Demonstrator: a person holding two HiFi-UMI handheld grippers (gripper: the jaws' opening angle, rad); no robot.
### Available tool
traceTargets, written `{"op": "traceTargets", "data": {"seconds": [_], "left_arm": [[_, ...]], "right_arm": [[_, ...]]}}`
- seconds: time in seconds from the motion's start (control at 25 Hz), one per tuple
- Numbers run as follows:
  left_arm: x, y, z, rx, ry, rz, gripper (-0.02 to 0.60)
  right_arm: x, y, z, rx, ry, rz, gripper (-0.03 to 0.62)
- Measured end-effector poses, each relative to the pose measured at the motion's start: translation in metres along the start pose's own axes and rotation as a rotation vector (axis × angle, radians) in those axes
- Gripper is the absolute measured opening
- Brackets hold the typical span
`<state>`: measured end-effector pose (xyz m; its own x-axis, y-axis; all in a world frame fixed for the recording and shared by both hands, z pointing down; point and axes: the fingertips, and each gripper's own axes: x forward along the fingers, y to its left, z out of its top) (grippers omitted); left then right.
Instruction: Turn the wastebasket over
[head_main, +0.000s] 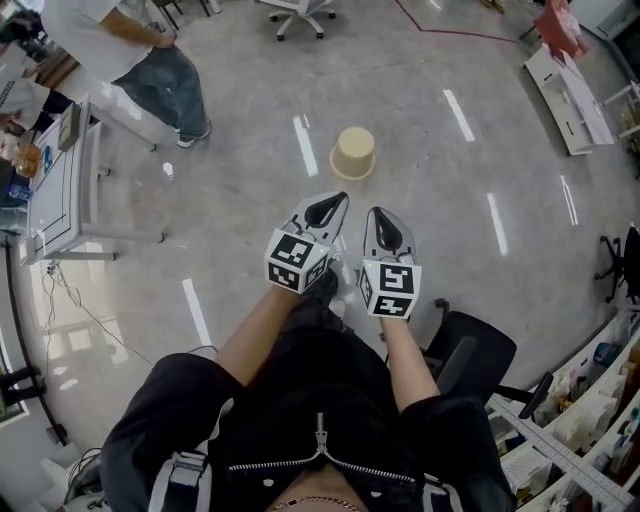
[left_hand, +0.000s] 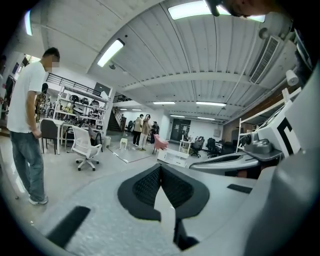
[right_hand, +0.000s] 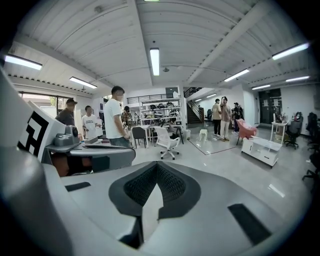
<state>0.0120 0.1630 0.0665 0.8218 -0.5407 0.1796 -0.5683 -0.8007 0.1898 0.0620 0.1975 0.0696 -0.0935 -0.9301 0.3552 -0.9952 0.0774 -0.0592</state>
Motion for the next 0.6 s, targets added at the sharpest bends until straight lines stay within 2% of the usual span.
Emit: {"op": "traceTargets", "data": {"seconds": [0.6], "left_arm": [[-0.014,-0.02,-0.004,0.004,0.0,0.001,0.006]], "right_arm": [[-0.024,0.001,0.001,0.002,-0.023,-0.01,0.009]]}}
